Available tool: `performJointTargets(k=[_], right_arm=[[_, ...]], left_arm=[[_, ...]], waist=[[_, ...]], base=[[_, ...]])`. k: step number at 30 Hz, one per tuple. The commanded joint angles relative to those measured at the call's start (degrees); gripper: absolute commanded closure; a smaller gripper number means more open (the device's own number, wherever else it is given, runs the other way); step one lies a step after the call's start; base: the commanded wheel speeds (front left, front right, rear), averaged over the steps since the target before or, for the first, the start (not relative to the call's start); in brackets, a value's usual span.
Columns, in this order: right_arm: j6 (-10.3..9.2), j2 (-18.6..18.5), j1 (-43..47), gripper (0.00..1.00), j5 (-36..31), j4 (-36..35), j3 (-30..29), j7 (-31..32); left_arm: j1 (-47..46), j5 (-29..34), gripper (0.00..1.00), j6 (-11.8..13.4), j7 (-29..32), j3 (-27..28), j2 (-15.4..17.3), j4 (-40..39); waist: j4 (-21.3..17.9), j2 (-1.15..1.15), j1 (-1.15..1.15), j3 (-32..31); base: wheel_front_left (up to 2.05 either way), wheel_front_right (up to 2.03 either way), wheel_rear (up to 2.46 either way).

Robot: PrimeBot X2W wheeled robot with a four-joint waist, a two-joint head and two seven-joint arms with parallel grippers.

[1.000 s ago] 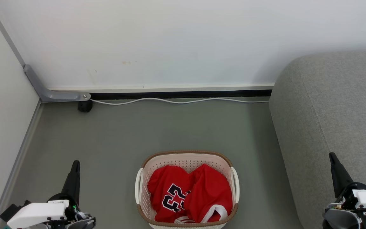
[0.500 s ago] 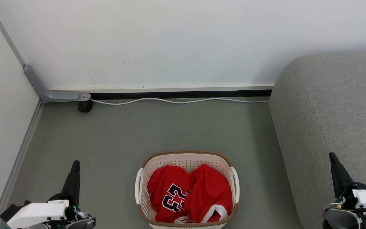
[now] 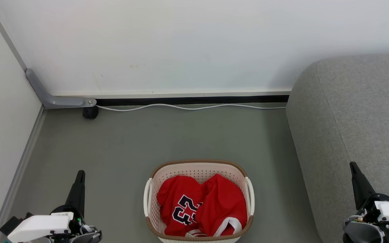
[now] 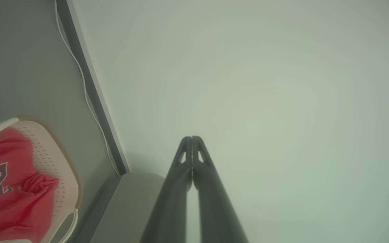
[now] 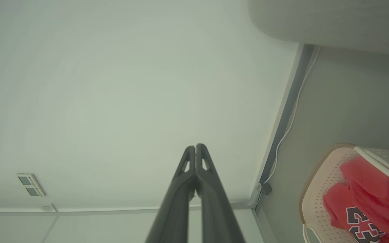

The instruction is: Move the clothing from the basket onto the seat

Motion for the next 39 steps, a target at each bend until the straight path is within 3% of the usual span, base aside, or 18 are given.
performJointTargets(k=[1, 8, 9, 21, 25, 39], right_arm=[[0.25, -0.61, -0.93, 1.00, 0.65, -1.74, 0.96, 0.43], [0.25, -0.61, -0.93, 1.00, 0.65, -1.74, 0.96, 0.43], [0.00, 0.01, -0.01, 0.00, 0.00, 0.05, 0.04, 0.00], [-0.01, 0.42, 0.77, 0.00, -0.24, 1.87, 0.57, 0.14], [0.00, 0.06, 0.43, 0.00, -0.81, 1.58, 0.99, -0.13], [0.04, -3.83, -1.61, 0.00, -4.55, 1.54, 6.27, -4.15]], left_arm=[[-3.31, -0.21, 1.00, -0.43, 0.34, 1.84, 1.07, -1.64], [-3.31, -0.21, 1.00, -0.43, 0.34, 1.84, 1.07, -1.64], [0.01, 0.00, 0.00, 0.00, -0.01, 0.00, -0.01, 0.04], [1.09, 0.52, 0.00, 0.05, -1.30, -0.88, -0.97, 2.58], [0.70, 1.30, 0.00, 0.03, -1.97, -1.15, -0.90, 2.62], [-1.00, 8.83, 0.00, -0.03, -4.49, -2.15, -0.64, 3.04]], waist=[[0.00, 0.00, 0.00, 0.00], [0.00, 0.00, 0.00, 0.00], [0.00, 0.00, 0.00, 0.00], [-0.05, 0.00, 0.13, -0.04], [-0.08, 0.00, 0.01, 0.09], [-0.20, 0.00, 0.00, 0.41]], base=[[0.00, 0.00, 0.00], [0.00, 0.00, 0.00], [0.00, 0.00, 0.00], [0.00, 0.00, 0.00], [0.00, 0.00, 0.00], [0.00, 0.00, 0.00]])
